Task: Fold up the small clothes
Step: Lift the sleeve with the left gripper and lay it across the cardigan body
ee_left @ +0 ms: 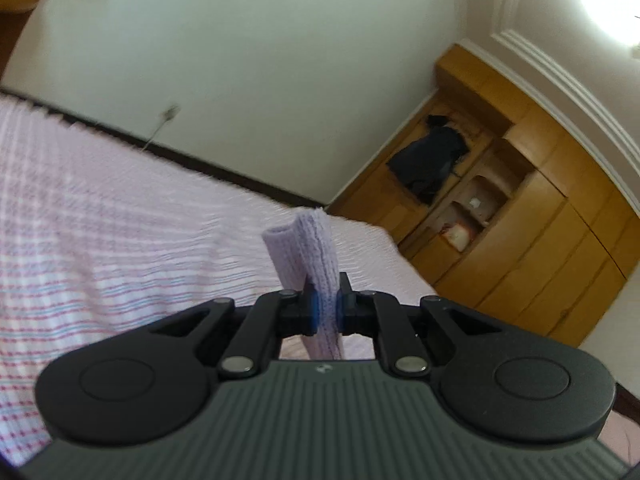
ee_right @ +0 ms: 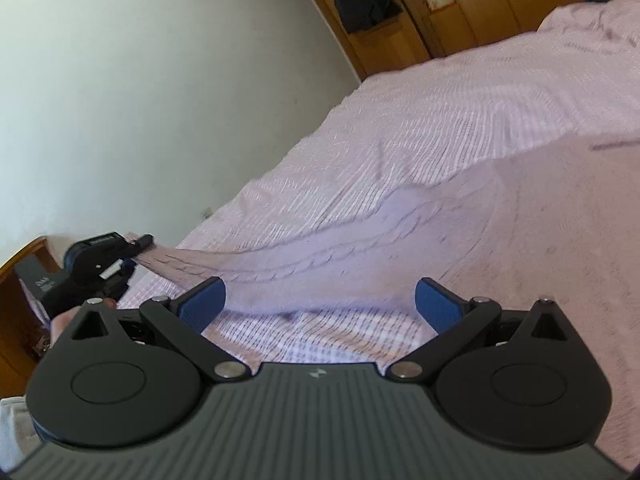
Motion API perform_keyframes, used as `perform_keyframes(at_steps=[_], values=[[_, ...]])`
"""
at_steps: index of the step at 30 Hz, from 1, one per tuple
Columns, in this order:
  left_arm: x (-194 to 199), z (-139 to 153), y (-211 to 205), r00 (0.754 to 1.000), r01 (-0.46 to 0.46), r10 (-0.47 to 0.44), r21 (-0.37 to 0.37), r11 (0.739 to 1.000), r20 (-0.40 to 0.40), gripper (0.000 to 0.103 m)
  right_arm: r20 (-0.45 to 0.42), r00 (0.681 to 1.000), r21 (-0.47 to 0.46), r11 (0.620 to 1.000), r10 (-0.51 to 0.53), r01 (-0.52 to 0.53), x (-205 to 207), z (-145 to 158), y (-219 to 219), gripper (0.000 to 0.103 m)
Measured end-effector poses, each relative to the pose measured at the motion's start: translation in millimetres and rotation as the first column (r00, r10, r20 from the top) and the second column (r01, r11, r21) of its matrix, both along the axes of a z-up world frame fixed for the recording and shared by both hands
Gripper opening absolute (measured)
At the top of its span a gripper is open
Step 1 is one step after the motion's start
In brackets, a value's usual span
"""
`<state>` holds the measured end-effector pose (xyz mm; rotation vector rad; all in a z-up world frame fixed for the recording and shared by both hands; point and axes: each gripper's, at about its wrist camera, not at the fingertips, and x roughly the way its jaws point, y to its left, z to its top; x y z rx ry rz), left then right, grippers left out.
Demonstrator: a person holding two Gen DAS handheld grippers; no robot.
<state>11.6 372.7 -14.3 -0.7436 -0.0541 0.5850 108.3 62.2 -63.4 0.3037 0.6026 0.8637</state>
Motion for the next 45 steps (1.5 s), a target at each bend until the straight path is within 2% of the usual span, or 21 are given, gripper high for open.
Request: perform_keyframes(at_steps=[6, 9, 12, 17, 21, 24, 28, 33, 39, 43, 45], values=[[27.6, 30.8, -39.7, 0.994, 0.107, -0.107, 0.018, 0.994, 0.000, 0.010, 0.015, 0.998, 0.014, 0.998, -0.057, 0.057, 12.0, 11.8, -29.1, 0.103], [48.9, 36.2, -59.1, 0.978, 0.205, -0.205, -0.004, 0.979, 0.042, 0.010, 0.013, 0.997, 0.003, 0.997, -0.075, 0.075, 18.9, 16.3, -48.0, 0.103], [72.2, 46.6, -84.7, 0.962, 0.267, -0.268, 0.031, 0.963, 0.043, 0.010, 0.012, 0.996, -0.022, 0.996, -0.084, 0.084, 24.7, 18.2, -66.4, 0.103], [102.3, 50.4, -119.5, 0.946, 0.324, -0.325, 0.023, 0.946, 0.026, 0.010, 0.051, 0.992, -0.060, 0.992, -0.112, 0.115, 28.3, 26.4, -103.2, 0.103], [128.5, 48.3, -147.3, 0.926, 0.378, -0.378, 0.016, 0.926, 0.000, 0.010, 0.045, 0.986, -0.048, 0.986, -0.158, 0.160, 36.5, 33.7, -141.0, 0.103], [139.8, 43.9, -168.8, 0.921, 0.389, -0.387, 0.041, 0.920, -0.043, 0.010, 0.029, 0.982, -0.029, 0.982, -0.185, 0.186, 43.7, 38.1, -167.8, 0.103], [149.5, 43.3, -195.9, 0.902, 0.428, -0.422, 0.066, 0.901, -0.091, 0.010, 0.021, 0.980, -0.033, 0.980, -0.196, 0.197, 57.2, 44.6, -194.2, 0.103], [166.4, 52.5, -229.5, 0.887, 0.456, -0.446, 0.073, 0.887, -0.123, 0.010, -0.030, 0.987, 0.026, 0.986, -0.161, 0.162, 64.0, 50.3, -226.1, 0.103], [183.8, 55.1, -266.7, 0.868, 0.485, -0.460, 0.123, 0.866, -0.188, 0.010, 0.004, 0.989, 0.003, 0.989, -0.145, 0.145, 62.1, 57.4, -257.3, 0.103], [191.6, 53.3, -280.8, 0.861, 0.496, -0.466, 0.134, 0.858, -0.204, 0.010, 0.031, 0.988, -0.003, 0.989, -0.148, 0.148, 60.3, 48.8, -283.0, 0.103], [196.1, 51.4, -289.0, 0.854, 0.508, -0.474, 0.141, 0.850, -0.216, 0.010, -0.029, 0.987, 0.046, 0.986, -0.158, 0.159, 66.6, 38.6, -299.6, 0.103]])
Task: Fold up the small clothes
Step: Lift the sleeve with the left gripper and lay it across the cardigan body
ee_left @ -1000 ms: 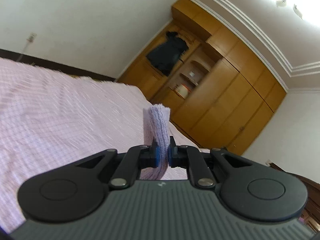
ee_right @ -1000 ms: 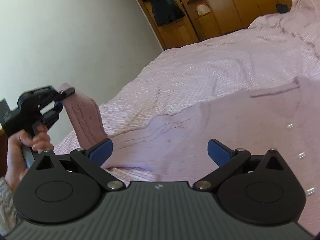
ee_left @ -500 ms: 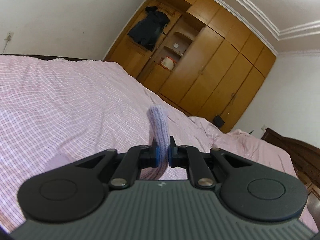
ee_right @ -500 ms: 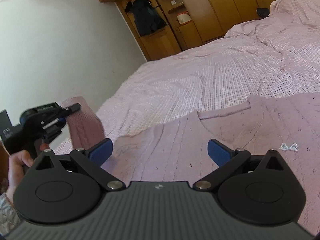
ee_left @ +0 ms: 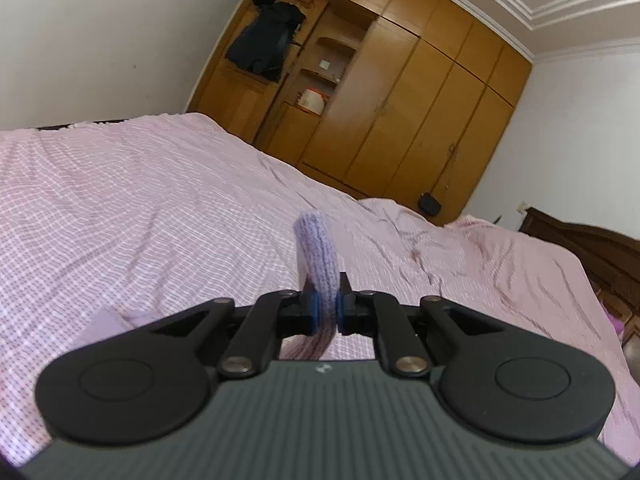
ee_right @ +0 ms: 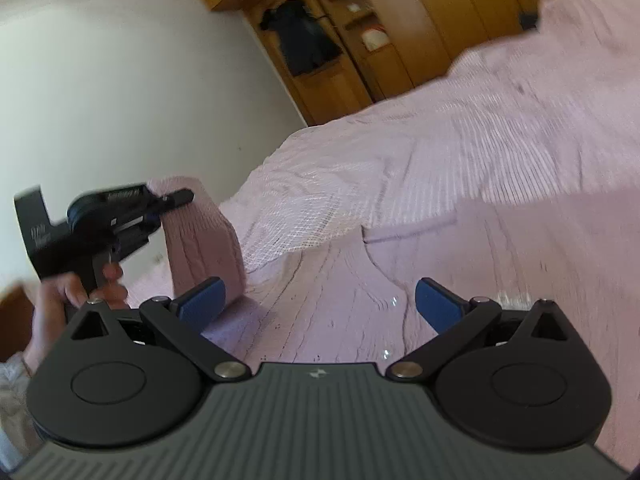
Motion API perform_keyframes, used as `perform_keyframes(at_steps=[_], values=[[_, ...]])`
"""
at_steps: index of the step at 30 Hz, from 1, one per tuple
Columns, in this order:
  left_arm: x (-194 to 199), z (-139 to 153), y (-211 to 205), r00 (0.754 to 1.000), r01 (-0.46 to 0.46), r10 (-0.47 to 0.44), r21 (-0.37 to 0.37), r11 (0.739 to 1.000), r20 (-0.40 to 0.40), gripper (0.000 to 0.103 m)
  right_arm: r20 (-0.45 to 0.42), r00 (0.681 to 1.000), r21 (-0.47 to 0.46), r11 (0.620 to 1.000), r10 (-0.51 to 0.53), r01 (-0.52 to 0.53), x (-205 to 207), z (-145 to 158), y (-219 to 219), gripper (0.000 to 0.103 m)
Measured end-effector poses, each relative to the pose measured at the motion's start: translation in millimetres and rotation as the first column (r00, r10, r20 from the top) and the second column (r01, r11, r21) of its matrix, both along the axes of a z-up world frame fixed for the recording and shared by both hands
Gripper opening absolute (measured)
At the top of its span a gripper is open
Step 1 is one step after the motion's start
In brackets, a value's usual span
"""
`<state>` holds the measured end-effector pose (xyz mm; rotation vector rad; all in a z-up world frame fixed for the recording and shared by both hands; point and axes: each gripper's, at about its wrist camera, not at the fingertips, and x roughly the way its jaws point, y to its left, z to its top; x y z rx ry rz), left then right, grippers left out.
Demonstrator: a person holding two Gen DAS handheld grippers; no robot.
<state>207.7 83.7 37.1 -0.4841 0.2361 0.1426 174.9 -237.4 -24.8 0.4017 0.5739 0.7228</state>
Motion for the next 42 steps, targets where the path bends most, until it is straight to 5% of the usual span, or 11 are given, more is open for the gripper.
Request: perform_keyframes(at_steps=[8, 15, 20, 29, 42], values=[[28.1, -17.2, -41.5, 0.998, 0.052, -0.052, 0.003, 0.999, -0.038, 0.010, -0.085, 0.994, 0.035, 0.996, -0.075, 0.079, 18.3, -8.3, -39.7, 0.103], [46.8, -41.4, -86.0, 0.991, 0.119, -0.118, 0.005, 0.993, -0.064, 0.010, -0.059, 0.993, 0.046, 0.994, -0.101, 0.104, 18.1, 2.7, -65.9, 0.103], [53.6, -47.5, -115.6, 0.986, 0.154, -0.153, 0.019, 0.988, -0.068, 0.010, -0.103, 0.989, 0.129, 0.984, -0.111, 0.124, 17.6, 3.4, -86.0, 0.103], [60.6, -55.6, -157.4, 0.978, 0.198, -0.195, 0.033, 0.980, -0.080, 0.010, -0.107, 0.976, 0.072, 0.977, -0.191, 0.200, 15.1, 8.1, -111.8, 0.103], [69.2, -60.1, -198.7, 0.964, 0.259, -0.257, 0.018, 0.966, -0.072, 0.010, -0.168, 0.957, 0.112, 0.960, -0.236, 0.257, 16.5, -1.5, -135.6, 0.103]])
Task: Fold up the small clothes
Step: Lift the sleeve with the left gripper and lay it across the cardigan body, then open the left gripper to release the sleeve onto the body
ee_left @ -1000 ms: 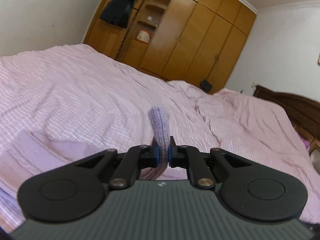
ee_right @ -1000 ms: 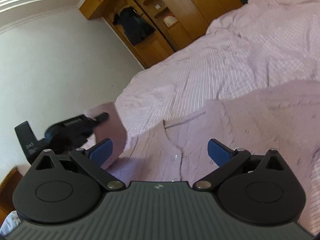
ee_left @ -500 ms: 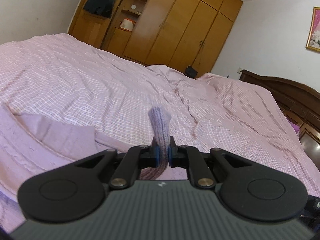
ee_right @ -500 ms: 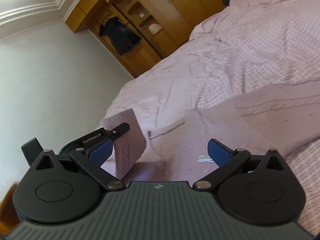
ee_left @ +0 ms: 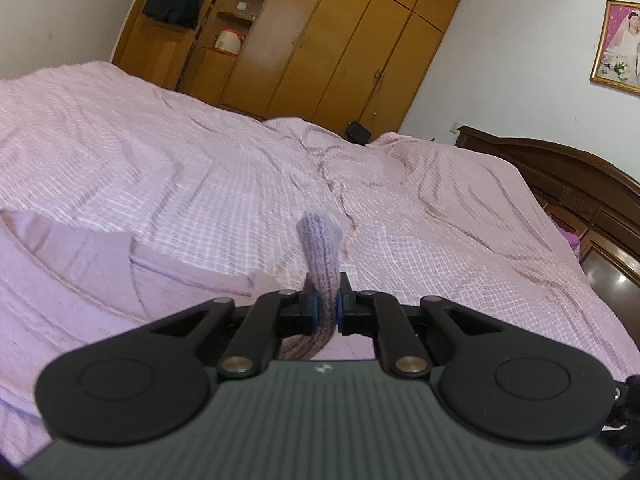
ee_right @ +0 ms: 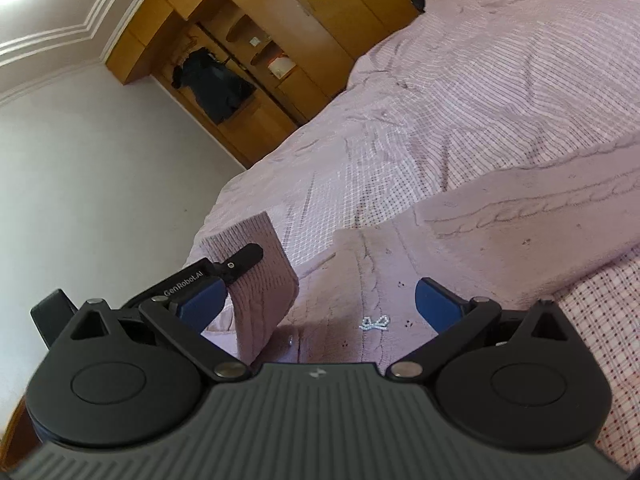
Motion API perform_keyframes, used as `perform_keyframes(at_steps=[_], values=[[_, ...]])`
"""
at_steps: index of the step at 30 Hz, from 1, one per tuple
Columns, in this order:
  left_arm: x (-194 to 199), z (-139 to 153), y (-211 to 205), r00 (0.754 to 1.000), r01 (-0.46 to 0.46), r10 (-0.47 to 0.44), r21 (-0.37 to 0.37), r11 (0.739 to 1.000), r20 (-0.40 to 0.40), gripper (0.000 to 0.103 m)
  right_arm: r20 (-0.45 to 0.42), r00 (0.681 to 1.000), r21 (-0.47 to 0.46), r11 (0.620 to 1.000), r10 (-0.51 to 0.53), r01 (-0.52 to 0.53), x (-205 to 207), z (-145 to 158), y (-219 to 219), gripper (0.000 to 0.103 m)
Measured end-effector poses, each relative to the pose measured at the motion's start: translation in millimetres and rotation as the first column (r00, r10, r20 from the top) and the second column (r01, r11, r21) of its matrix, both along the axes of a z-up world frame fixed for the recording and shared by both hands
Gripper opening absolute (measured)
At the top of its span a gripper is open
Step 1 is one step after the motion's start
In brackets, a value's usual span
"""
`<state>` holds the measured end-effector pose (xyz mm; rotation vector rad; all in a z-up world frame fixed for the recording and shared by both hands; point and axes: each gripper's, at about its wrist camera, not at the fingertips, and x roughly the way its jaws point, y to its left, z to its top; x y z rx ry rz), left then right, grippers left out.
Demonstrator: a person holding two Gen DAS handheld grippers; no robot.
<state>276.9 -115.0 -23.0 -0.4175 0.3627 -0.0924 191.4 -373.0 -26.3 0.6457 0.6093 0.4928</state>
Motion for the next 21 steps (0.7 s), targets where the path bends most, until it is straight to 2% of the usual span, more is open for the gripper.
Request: perform_keyframes(at_steps=[4, 8, 11, 14, 15, 17, 18, 21], values=[[2.5, -3.0, -10.7, 1.000, 0.018, -0.018, -0.007, 1.000, 0.004, 0.010, -0.007, 1.000, 0.010, 1.000, -0.008, 0.008, 1.2, -1.5, -2.0, 0.103], [6.3, -9.2, -21.6, 0.999, 0.037, -0.037, 0.027, 0.999, -0.012, 0.011, -0.034, 0.999, 0.004, 1.000, -0.028, 0.028, 1.5, -3.2, -4.8, 0.103], [11.1, -18.5, -24.7, 0.997, 0.064, -0.063, 0.013, 0.998, -0.037, 0.012, -0.055, 0.997, 0.005, 0.999, -0.046, 0.047, 4.1, -6.5, -8.2, 0.103], [14.3, -28.2, -23.8, 0.994, 0.086, -0.088, -0.033, 0.996, -0.070, 0.015, -0.070, 0.996, 0.005, 0.998, -0.062, 0.063, 4.3, -9.1, -9.8, 0.103], [15.6, -30.9, -23.5, 0.992, 0.092, -0.096, -0.056, 0.994, -0.080, 0.017, -0.071, 0.995, 0.006, 0.998, -0.066, 0.067, 3.5, -9.7, -10.1, 0.103], [15.9, -32.2, -25.8, 0.991, 0.100, -0.105, -0.068, 0.993, -0.086, 0.034, -0.072, 0.995, 0.000, 0.998, -0.065, 0.065, 3.9, -10.2, -9.5, 0.103], [15.5, -32.1, -27.4, 0.990, 0.109, -0.115, -0.067, 0.992, -0.083, 0.039, -0.073, 0.995, -0.005, 0.998, -0.068, 0.068, 4.0, -10.5, -9.7, 0.103], [15.7, -30.1, -29.5, 0.985, 0.140, -0.145, -0.057, 0.989, -0.097, 0.044, -0.082, 0.994, 0.010, 0.997, -0.073, 0.074, 5.8, -11.6, -12.9, 0.103]])
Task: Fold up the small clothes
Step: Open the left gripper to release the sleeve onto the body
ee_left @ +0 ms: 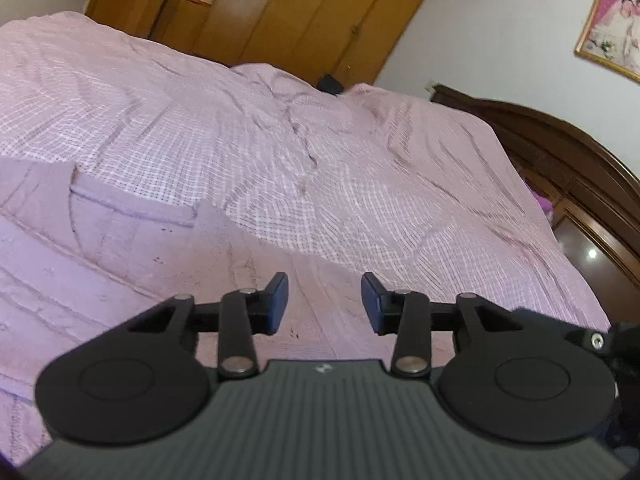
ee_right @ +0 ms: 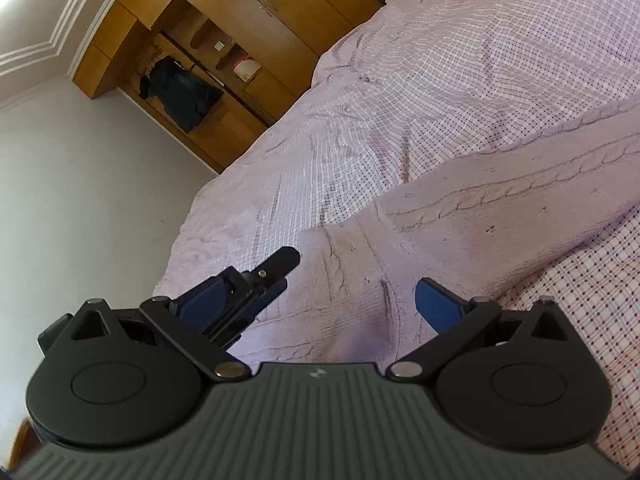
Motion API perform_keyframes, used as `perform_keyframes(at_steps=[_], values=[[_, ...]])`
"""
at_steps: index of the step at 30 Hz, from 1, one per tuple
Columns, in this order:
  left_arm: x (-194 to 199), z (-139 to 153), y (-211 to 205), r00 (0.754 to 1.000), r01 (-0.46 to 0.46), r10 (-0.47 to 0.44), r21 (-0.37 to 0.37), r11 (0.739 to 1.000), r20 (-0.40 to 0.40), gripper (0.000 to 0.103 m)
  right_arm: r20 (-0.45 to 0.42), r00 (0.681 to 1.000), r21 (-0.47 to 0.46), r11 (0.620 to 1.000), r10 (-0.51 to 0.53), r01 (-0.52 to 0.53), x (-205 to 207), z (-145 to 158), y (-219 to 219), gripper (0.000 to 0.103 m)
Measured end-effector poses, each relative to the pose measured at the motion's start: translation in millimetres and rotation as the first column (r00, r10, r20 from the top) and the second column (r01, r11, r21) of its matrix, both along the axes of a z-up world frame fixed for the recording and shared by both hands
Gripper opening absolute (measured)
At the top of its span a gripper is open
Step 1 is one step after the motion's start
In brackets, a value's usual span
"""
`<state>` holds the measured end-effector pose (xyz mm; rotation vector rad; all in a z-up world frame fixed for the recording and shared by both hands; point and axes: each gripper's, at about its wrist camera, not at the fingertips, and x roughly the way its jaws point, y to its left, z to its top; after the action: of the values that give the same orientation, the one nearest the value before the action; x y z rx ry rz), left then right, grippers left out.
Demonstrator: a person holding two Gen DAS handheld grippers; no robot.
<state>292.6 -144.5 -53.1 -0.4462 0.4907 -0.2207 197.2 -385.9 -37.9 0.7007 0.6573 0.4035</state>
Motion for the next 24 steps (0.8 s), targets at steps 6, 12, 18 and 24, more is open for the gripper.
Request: perform_keyframes(at_steps=[6, 12, 18, 24], values=[[-11.9, 9.6, 22.0, 0.999, -0.042, 0.043, 0.089, 0.995, -0.009, 0.051, -0.016, 1.000, -0.012, 1.000, 0.003, -0.003, 5.0, -3.0, 2.1, 0.103], [-42.5, 16.3, 91.8, 0.994, -0.093, 0.103, 0.236, 0.967, -0.032, 0.052, -0.019, 0.998, -0.029, 0.998, 0.061, -0.062, 13.1, -20.7, 24.4, 0.103], [-73.7, 8.1, 192.0, 0.974, -0.163, 0.206, 0.345, 0.924, -0.093, 0.051, -0.096, 0.993, -0.166, 0.983, 0.064, -0.080, 34.6, -44.0, 58.6, 0.093], [-90.7, -5.1, 249.7, 0.952, -0.204, 0.264, 0.323, 0.924, -0.153, 0.051, -0.128, 0.988, -0.302, 0.946, 0.082, -0.118, 45.0, -56.9, 85.5, 0.082]])
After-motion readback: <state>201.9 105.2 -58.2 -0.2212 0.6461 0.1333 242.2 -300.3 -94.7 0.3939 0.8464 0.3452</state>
